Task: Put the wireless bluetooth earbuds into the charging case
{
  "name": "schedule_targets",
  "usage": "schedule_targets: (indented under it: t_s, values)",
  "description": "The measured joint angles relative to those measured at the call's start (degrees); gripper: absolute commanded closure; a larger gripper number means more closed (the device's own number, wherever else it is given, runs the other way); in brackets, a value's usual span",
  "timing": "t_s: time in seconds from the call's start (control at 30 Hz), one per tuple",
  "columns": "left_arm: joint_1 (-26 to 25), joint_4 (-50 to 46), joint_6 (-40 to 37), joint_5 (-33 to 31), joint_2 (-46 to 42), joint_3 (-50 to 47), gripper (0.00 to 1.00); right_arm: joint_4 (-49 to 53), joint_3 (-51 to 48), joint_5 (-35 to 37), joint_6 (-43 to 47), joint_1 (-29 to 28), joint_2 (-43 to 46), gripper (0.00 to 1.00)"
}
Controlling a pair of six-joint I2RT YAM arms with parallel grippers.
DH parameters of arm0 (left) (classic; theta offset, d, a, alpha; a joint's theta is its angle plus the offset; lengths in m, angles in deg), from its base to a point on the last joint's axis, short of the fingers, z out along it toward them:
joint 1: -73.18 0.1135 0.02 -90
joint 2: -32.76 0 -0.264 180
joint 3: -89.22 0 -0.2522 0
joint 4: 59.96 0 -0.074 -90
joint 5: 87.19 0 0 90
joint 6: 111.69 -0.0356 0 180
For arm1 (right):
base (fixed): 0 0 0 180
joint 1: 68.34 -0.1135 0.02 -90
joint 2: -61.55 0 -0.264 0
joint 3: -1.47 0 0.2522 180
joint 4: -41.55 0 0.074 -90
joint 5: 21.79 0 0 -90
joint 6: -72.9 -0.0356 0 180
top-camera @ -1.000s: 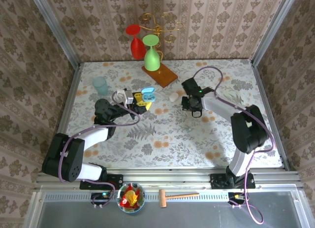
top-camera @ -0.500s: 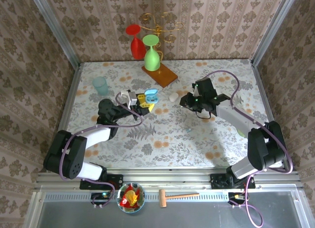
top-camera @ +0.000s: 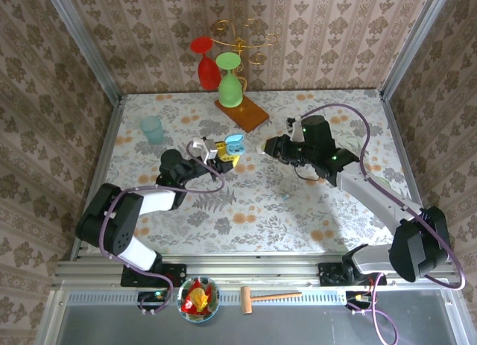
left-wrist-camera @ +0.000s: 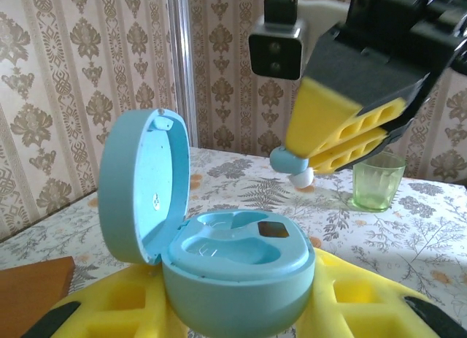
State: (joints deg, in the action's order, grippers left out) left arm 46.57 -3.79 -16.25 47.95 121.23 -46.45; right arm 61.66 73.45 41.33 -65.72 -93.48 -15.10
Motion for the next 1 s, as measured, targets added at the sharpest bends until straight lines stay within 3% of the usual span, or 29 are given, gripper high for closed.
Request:
schedule_targets:
  t_s: [0.33, 1.0]
  values:
    - [-2.45, 0.39, -2.6, -2.12, 1.53, 1.33, 0.74, -3.61, 6.23, -1.55, -0.48, -5.57, -3.58, 0.82]
    - [-3.85, 0.39, -3.17, -3.26, 1.57, 1.88, 0.74, -3.65, 7.87, -1.92, 0.5, -7.54, -7.13, 0.81]
